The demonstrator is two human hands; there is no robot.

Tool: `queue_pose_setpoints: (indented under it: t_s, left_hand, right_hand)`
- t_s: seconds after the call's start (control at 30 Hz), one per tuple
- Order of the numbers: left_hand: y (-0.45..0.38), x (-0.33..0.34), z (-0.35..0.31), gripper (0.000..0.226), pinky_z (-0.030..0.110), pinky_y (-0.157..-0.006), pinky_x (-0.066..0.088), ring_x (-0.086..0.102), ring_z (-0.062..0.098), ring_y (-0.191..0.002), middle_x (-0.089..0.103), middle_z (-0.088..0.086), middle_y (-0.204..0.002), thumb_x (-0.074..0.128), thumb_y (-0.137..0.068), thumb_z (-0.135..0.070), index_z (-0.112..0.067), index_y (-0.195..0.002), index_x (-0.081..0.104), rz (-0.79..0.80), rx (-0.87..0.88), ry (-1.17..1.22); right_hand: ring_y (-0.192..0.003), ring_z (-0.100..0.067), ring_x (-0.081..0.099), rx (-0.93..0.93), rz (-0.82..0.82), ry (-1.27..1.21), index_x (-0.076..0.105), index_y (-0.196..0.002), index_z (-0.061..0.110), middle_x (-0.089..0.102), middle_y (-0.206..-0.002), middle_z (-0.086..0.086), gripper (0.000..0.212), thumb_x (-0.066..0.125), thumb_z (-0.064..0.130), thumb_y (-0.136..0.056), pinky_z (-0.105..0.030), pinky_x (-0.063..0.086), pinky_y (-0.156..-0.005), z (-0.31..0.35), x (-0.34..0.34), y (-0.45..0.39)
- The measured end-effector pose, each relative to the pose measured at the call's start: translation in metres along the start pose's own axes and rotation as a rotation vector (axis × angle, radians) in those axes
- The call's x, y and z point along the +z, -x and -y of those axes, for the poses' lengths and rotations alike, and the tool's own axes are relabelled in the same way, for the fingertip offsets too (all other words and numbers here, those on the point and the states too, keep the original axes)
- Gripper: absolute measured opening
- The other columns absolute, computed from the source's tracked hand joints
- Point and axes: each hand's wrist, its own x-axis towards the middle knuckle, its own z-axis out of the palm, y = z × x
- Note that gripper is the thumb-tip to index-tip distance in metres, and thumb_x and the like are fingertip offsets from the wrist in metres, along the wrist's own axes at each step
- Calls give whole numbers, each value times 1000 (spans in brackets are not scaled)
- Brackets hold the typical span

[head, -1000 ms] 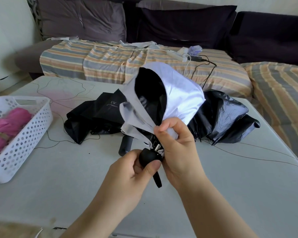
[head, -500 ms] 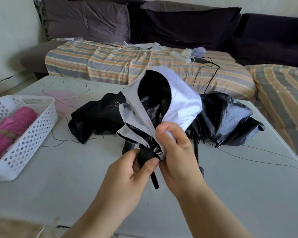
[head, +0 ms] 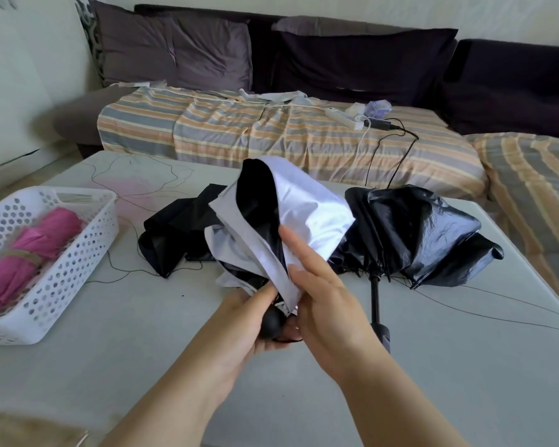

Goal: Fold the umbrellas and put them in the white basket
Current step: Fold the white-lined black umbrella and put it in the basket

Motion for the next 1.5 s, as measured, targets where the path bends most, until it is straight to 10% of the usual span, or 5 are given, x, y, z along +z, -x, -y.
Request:
queue_pose_setpoints:
  t_s: [0.3,0.9,1.1,1.23,1.5]
  left_hand:
    - [2,-2,2,26,30,-68,45,51,20,-61,54,15,-68,60,-89,-23,-2,-75,68,-56,43,77]
    - [-4,-18,-7,16,30,-56,51,53,12,-38,55,4,-48,58,-86,-5,-7,-72,52,-329,-38,475]
    - [-6,-24,-5,17,28,-54,50,51,16,-39,55,11,-54,54,-87,-4,-5,-72,48,-306,-12,417]
    - [-4,-18,2,8,29,-57,44,50,18,-49,55,11,-58,52,-85,2,0,-77,52,-158,83,243]
    - [9,2,15,19,21,-48,43,46,23,-48,46,17,-49,39,-89,-3,-2,-72,48,217,55,6]
  right_hand:
    - [-143,-19,28,49,-117,406,-18,-120,79,22,-149,19,63,35,67,-88,-42,27,-114,1,-6,-6]
    - [-57,-12,65,48,-887,378,62,-81,16,67,-61,-3,27,42,1,-92,-27,51,-60,20,-77,2]
    - [-85,-10,57,85,-846,460,54,-128,23,60,-117,-1,54,43,-7,-84,-29,50,-75,29,-83,9]
    - [-78,-2,59,-379,-848,711,61,-97,27,65,-98,6,19,55,14,-86,-25,46,-68,53,-49,22]
    - [-83,-20,73,393,-354,251,68,-102,4,76,-89,-5,91,70,77,-48,-34,58,-82,22,-35,-4]
